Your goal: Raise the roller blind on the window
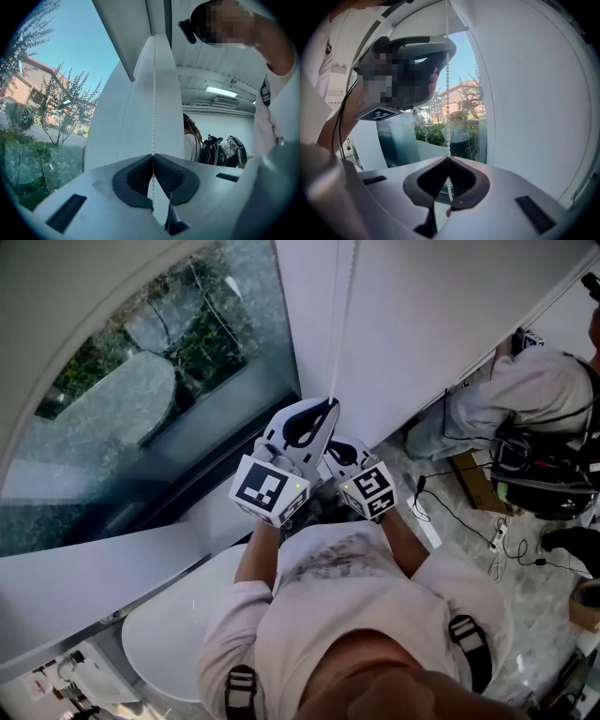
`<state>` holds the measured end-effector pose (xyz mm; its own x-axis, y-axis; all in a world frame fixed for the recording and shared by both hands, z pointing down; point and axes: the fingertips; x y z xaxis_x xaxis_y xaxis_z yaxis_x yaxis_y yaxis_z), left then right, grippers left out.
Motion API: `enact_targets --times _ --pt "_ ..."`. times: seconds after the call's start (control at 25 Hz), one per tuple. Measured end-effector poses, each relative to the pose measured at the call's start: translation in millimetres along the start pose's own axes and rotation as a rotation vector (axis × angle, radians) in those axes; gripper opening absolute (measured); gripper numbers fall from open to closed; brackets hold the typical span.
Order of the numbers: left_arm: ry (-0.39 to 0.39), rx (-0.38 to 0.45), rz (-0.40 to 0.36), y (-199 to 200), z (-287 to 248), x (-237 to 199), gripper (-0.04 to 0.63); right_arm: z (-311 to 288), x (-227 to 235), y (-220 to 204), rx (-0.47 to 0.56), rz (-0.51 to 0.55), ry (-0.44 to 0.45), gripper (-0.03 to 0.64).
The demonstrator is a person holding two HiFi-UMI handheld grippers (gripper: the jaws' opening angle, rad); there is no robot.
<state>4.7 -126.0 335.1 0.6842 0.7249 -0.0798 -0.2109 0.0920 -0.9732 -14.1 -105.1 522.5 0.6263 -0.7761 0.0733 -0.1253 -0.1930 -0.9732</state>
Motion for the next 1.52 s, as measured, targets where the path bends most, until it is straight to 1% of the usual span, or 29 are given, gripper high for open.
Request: enact_targets --times 0.4,1.0,1.36,1.52 --pt "0.014 -0.101 0.059 -55.3 10.5 4.9 0.012 -2.7 0.8 -55.6 -0.115 -0.030 0.012 0.061" --pt "0.037 -0.201 0.127 -125.1 29.4 8.3 0.012 -5.3 -2.3 -127.5 -0.269 -0.063 0.035 0.061" --pt "0.048 -0.231 0.150 -149.6 40.7 7.8 0.011 -7.4 -9.3 -151.4 -0.337 -0.058 0.044 0.061" --pt "0.044 -0.239 0.158 -152.4 44.5 9.1 0.009 -6.4 -10.7 -154.3 -0.355 -0.055 0.041 0.061"
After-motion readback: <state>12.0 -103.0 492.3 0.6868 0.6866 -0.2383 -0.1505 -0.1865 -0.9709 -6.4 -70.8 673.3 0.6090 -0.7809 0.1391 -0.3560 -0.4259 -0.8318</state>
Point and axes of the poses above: the fingertips, and each gripper's own axes: z backward along the fingers, x to its right, y out of its top, and after that the axes turned 7 degrees about x, right-handed
